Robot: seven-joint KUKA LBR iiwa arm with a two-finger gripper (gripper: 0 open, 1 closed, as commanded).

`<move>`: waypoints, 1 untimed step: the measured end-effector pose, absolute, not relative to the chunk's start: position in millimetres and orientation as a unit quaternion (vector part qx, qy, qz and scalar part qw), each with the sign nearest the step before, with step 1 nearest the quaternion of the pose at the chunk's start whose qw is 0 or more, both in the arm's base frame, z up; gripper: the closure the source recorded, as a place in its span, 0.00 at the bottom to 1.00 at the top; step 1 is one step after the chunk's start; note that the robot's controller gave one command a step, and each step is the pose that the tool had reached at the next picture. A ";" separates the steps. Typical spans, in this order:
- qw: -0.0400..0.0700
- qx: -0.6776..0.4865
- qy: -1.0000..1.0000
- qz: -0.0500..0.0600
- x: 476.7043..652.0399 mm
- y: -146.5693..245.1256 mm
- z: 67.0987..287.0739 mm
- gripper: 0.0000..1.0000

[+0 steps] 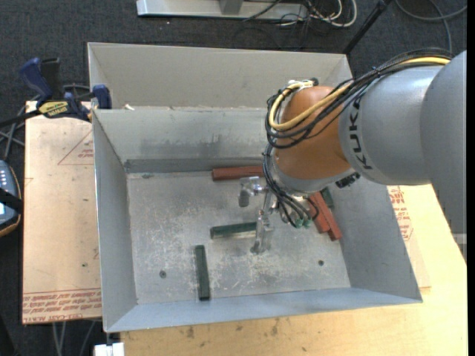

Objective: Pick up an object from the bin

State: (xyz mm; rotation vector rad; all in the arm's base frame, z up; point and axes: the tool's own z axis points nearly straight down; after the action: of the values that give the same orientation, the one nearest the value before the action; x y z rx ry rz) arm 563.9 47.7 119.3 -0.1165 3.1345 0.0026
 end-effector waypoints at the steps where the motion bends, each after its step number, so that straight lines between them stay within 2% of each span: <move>1: 0.001 -0.074 0.997 0.000 572.6 58.2 87.0 0.00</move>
Offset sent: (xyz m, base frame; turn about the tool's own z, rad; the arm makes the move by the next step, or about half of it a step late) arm 0.0057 0.0205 -0.0493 0.0328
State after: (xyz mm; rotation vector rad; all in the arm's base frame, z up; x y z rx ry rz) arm 572.6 58.2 87.0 -0.2313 3.1317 0.0011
